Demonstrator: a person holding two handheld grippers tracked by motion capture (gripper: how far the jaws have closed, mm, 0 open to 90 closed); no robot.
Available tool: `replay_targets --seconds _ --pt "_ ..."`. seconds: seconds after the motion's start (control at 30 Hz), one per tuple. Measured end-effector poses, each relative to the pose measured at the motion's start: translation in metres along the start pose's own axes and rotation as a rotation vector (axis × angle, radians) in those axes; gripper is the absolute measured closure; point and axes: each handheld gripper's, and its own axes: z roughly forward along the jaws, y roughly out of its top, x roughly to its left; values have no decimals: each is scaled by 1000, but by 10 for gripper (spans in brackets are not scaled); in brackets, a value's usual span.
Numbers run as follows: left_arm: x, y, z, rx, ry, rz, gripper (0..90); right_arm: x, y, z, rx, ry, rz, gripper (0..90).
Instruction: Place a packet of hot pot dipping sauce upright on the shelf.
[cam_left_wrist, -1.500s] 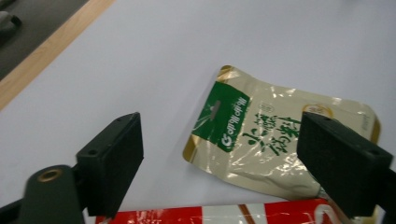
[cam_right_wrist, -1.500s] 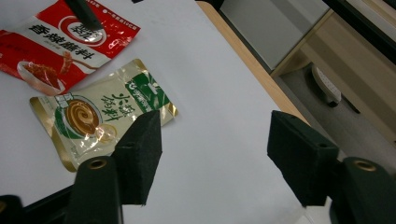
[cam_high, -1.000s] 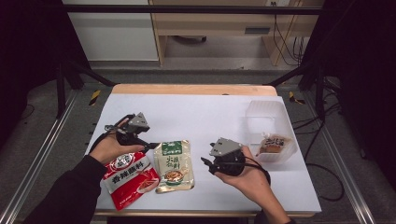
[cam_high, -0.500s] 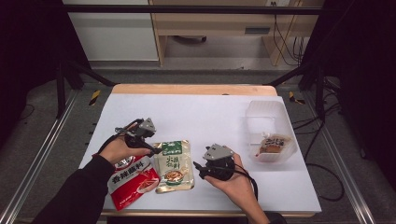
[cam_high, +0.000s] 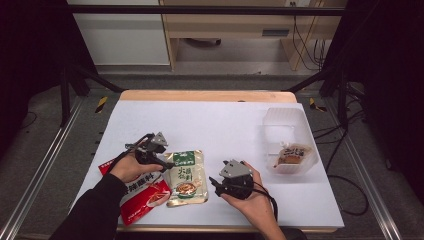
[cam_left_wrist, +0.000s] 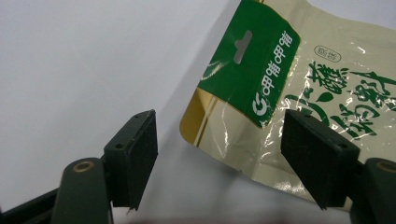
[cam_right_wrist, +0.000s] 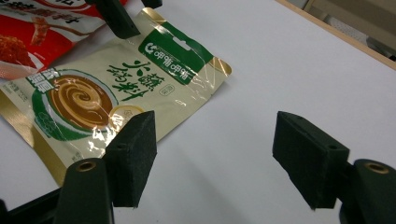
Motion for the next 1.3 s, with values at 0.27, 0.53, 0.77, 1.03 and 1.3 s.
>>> replay_targets --seconds 0.27,0.53,0.77,1.03,1.3 --pt "2 -1 3 -7 -24 -15 308 -3 -3 0 15 -16 -6 300" --pt "1 -1 4 1 -55 -7 368 -3 -4 -2 11 -16 -3 299" --pt "-4 0 -4 -22 -62 -2 421 -2 -3 -2 10 -13 -5 299" --pt "-12 2 -18 -38 -109 38 494 -2 -4 1 23 -5 -2 296" --pt "-16 0 -14 -21 -132 38 546 -1 -6 4 41 12 -10 297"
